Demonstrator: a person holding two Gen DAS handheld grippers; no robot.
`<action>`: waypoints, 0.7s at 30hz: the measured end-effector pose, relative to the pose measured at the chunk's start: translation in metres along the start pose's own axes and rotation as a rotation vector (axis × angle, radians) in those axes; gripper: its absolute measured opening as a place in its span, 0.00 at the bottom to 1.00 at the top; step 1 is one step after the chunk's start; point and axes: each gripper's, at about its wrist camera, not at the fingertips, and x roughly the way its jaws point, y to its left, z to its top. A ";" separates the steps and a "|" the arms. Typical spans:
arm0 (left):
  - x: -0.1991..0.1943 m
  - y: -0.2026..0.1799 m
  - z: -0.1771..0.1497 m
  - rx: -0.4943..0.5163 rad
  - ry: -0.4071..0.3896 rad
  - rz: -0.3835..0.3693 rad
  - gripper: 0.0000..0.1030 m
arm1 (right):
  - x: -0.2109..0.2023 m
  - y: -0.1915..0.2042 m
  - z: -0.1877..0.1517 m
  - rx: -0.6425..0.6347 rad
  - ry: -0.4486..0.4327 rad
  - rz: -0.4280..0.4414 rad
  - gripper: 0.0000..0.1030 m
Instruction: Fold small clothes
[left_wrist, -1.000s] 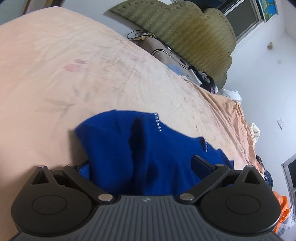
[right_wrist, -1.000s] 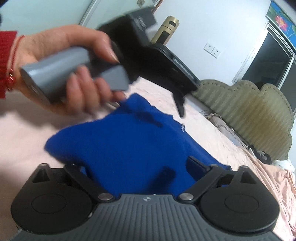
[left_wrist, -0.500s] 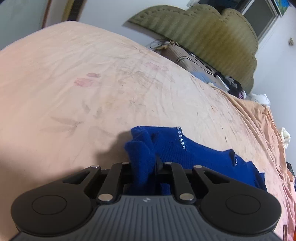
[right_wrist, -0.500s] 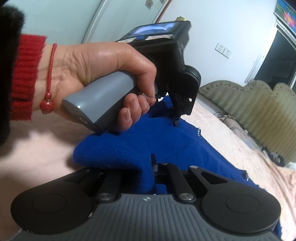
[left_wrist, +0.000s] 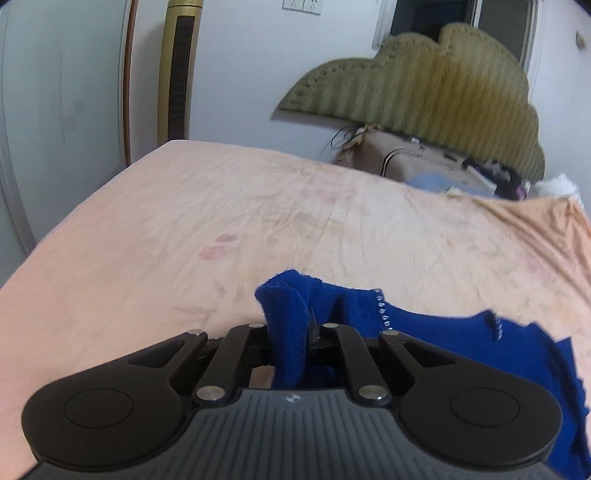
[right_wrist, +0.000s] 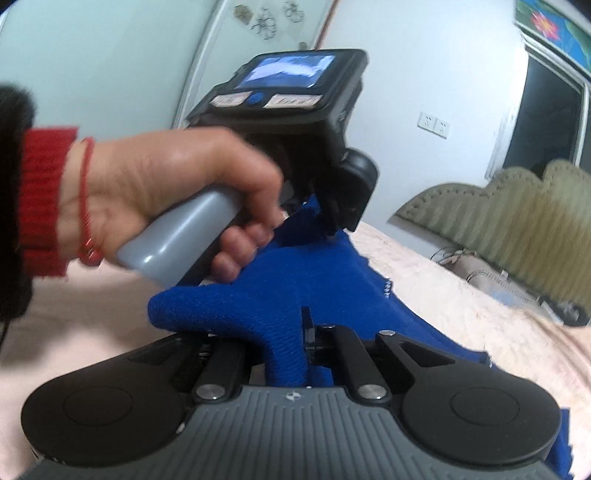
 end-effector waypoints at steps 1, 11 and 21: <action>-0.001 -0.004 0.001 0.011 0.000 -0.002 0.08 | -0.002 -0.005 0.001 0.024 -0.003 0.000 0.09; -0.010 -0.032 0.017 -0.027 0.000 -0.068 0.08 | -0.019 -0.032 -0.003 0.077 -0.027 -0.043 0.08; -0.025 -0.086 0.036 -0.014 -0.071 -0.124 0.08 | -0.048 -0.061 -0.015 0.034 -0.090 -0.207 0.06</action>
